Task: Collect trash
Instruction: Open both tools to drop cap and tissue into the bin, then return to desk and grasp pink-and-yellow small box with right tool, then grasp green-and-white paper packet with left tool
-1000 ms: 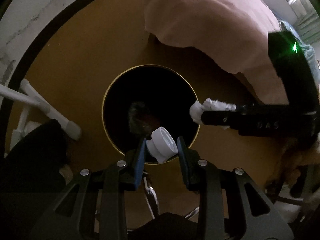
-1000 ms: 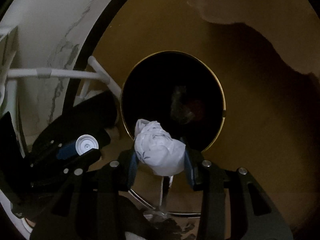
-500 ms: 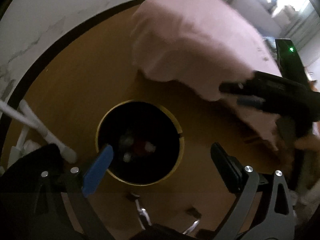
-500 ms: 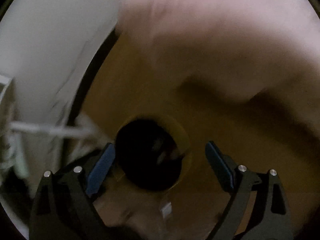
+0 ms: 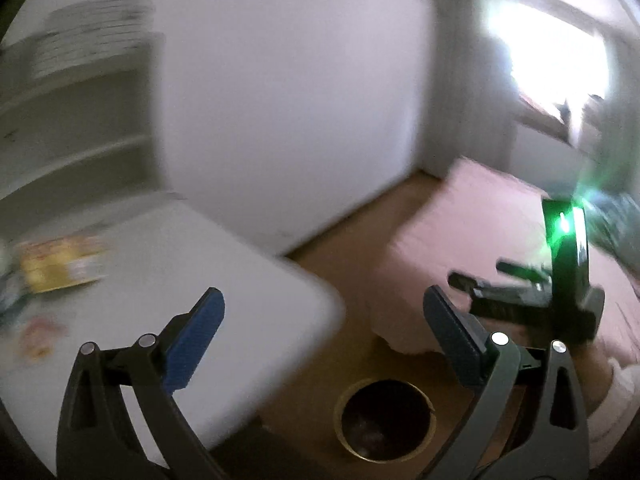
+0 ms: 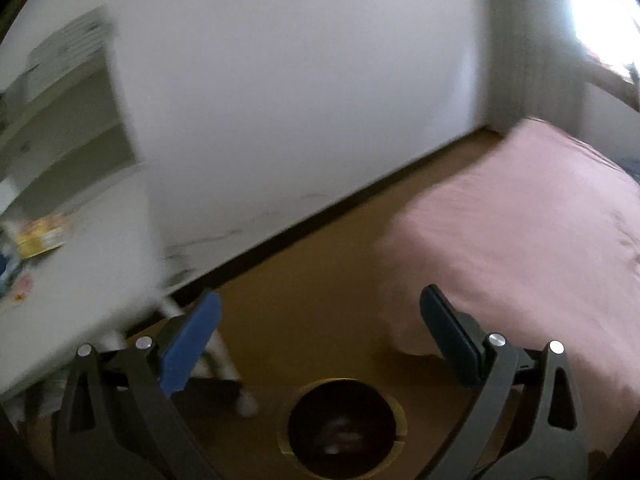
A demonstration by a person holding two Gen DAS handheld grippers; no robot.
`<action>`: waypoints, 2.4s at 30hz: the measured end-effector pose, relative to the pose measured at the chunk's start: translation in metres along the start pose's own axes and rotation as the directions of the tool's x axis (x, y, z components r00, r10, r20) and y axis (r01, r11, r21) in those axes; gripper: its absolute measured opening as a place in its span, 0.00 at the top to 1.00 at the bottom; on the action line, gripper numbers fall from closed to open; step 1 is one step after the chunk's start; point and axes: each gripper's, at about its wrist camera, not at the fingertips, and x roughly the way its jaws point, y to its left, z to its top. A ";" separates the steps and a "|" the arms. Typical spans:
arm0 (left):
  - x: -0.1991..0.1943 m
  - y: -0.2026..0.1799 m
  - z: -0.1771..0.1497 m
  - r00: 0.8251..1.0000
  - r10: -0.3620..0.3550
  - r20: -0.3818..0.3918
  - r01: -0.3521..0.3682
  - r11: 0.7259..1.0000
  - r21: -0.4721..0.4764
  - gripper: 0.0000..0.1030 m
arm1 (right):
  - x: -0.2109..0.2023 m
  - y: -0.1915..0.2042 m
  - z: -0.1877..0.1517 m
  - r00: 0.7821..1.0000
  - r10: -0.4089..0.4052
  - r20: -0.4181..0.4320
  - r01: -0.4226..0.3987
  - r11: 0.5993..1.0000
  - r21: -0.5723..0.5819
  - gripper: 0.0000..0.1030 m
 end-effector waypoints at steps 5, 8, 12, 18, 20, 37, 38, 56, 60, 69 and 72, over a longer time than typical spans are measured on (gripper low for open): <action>-0.050 0.107 0.002 0.963 0.264 0.050 -0.253 0.955 -0.154 0.06 | 0.016 0.105 0.014 0.981 0.192 -0.017 -0.193 0.971 -0.140 0.07; -0.078 0.178 -0.010 0.899 0.437 0.001 -0.423 0.871 -0.249 0.06 | 0.025 0.162 0.015 0.959 0.281 -0.037 -0.283 0.939 -0.198 0.07; -0.110 0.263 -0.045 0.818 0.562 -0.125 -0.565 0.743 -0.360 0.06 | 0.030 0.248 0.009 0.905 0.412 -0.105 -0.423 0.852 -0.308 0.07; -0.131 0.338 -0.083 0.782 0.561 -0.271 -0.623 0.699 -0.352 0.06 | 0.021 0.354 -0.013 0.814 0.531 -0.234 -0.576 0.690 -0.437 0.07; -0.135 0.357 -0.093 0.760 0.566 -0.320 -0.650 0.680 -0.340 0.06 | 0.027 0.389 -0.021 0.805 0.525 -0.277 -0.591 0.667 -0.453 0.07; -0.076 0.471 -0.074 0.797 0.422 -0.431 -0.542 0.815 -0.206 0.06 | 0.064 0.463 -0.036 0.798 0.435 -0.417 -0.601 0.635 -0.486 0.59; -0.072 0.477 -0.072 0.806 0.401 -0.435 -0.519 0.832 -0.195 0.06 | 0.064 0.461 -0.036 0.798 0.437 -0.415 -0.601 0.637 -0.483 0.58; -0.056 0.417 -0.075 0.910 0.047 -0.413 -0.129 0.976 -0.173 0.06 | 0.063 0.446 -0.037 0.787 0.476 -0.392 -0.614 0.663 -0.429 0.59; -0.059 0.417 -0.065 0.882 0.249 -0.399 -0.270 0.963 0.004 0.06 | 0.063 0.445 -0.037 0.789 0.475 -0.390 -0.611 0.668 -0.424 0.59; -0.006 0.442 -0.061 0.848 0.191 -0.494 -0.212 0.977 0.013 0.07 | 0.062 0.446 -0.039 0.796 0.466 -0.386 -0.603 0.669 -0.436 0.59; -0.006 0.441 -0.058 0.848 0.197 -0.492 -0.222 0.975 0.009 0.19 | 0.062 0.446 -0.039 0.798 0.465 -0.384 -0.601 0.668 -0.439 0.59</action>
